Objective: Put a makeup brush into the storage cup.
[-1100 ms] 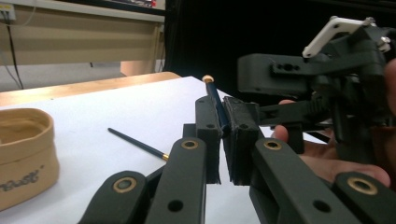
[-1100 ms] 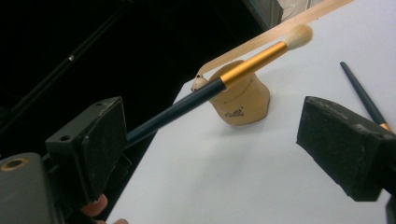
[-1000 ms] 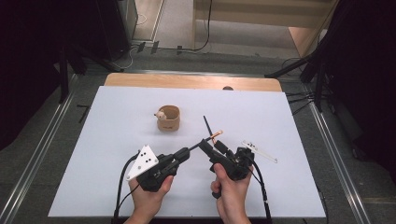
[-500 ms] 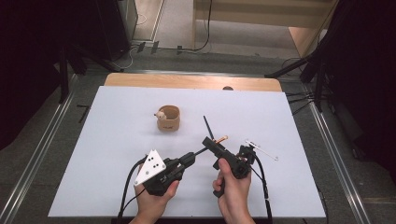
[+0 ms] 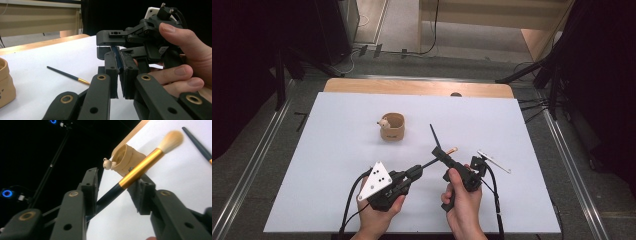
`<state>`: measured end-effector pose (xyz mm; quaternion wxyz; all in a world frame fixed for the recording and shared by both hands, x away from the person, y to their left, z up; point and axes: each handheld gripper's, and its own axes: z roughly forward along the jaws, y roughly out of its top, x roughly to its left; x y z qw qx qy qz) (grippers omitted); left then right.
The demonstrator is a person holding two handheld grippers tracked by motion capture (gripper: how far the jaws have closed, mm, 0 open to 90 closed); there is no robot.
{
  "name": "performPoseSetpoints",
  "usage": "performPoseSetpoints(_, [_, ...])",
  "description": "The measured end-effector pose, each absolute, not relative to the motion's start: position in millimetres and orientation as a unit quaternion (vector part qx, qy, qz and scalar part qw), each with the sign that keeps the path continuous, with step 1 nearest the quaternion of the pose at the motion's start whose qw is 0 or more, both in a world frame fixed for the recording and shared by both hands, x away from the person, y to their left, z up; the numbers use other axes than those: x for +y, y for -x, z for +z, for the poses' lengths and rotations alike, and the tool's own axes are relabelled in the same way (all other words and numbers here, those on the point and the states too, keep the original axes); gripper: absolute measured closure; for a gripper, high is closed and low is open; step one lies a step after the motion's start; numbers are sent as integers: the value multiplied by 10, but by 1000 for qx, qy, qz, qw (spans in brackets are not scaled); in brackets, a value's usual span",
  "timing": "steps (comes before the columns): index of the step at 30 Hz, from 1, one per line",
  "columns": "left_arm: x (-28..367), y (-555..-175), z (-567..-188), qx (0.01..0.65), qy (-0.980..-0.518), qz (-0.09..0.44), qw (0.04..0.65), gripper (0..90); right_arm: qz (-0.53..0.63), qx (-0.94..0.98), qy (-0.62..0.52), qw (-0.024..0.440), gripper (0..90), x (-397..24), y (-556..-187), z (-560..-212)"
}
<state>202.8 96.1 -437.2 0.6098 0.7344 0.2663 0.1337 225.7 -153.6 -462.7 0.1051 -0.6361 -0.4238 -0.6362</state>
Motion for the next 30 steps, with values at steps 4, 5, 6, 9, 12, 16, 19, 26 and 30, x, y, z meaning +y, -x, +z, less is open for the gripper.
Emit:
performPoseSetpoints(4, [968,-2031,-4371,264,-733,126,614,865,-650,-421,624,108,676,-1556,-2252,-4611])
performPoseSetpoints(5, [967,-2037,-4375,263,-737,121,611,865,-650,-421,624,108,676,-1556,-2252,-4611])
performPoseSetpoints(6, [966,-2043,-4381,260,-740,117,609,865,-654,-419,620,107,696,-1564,-2246,-4598])
performPoseSetpoints(9, [968,-2039,-4404,241,-742,108,616,844,-677,-416,597,109,845,-1596,-2231,-4555])
performPoseSetpoints(12, [962,-1997,-4334,230,-738,124,622,464,-686,-444,572,69,844,-1602,-2199,-4481])
performPoseSetpoints(16, [951,-2014,-4290,232,-750,115,609,340,-679,-493,544,-14,844,-1557,-2138,-4358])
performPoseSetpoints(19, [946,-2061,-4317,241,-757,100,599,269,-660,-526,529,-86,844,-1520,-2081,-4265])
performPoseSetpoints(26, [908,-2124,-4345,250,-773,90,576,283,-644,-558,502,-147,844,-1480,-2036,-4197])
performPoseSetpoints(30, [875,-2122,-4348,248,-781,93,566,343,-632,-590,466,-189,844,-1380,-1975,-4132])
